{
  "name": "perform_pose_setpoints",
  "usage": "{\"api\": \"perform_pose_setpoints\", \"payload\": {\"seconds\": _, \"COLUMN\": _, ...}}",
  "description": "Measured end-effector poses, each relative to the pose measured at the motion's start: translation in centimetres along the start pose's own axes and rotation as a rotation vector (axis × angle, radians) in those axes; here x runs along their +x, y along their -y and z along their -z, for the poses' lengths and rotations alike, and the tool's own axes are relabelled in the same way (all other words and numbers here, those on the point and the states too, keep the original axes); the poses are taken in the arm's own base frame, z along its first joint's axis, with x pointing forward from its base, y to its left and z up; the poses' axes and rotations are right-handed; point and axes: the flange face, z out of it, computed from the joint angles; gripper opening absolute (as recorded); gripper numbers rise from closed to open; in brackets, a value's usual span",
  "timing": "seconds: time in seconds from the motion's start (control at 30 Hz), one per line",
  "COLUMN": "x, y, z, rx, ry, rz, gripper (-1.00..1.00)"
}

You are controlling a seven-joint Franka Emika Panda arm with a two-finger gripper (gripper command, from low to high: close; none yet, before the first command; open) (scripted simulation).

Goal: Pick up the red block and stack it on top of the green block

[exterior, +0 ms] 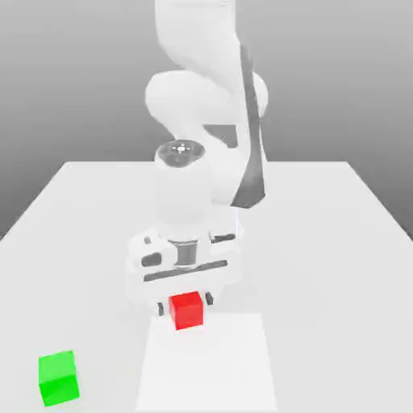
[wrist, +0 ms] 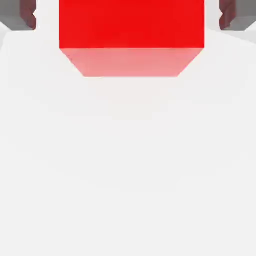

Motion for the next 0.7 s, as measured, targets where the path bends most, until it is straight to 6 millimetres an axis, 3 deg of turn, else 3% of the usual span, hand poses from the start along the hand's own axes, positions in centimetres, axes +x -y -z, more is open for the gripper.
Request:
{"api": "perform_pose_setpoints", "payload": {"seconds": 0.17, "x": 0.0, "y": 0.0, "z": 0.0, "rx": 0.0, "ry": 0.001, "rz": 0.0, "gripper": -1.0}}
{"api": "perform_pose_setpoints", "payload": {"seconds": 0.63, "x": 0.1, "y": 0.0, "z": 6.1, "rx": -0.001, "ry": 0.0, "rz": -0.001, "gripper": -1.0}}
{"api": "perform_pose_setpoints", "payload": {"seconds": 0.7, "x": 0.9, "y": 0.0, "z": 6.8, "rx": 0.012, "ry": 0.004, "rz": -0.045, "gripper": -1.0}}
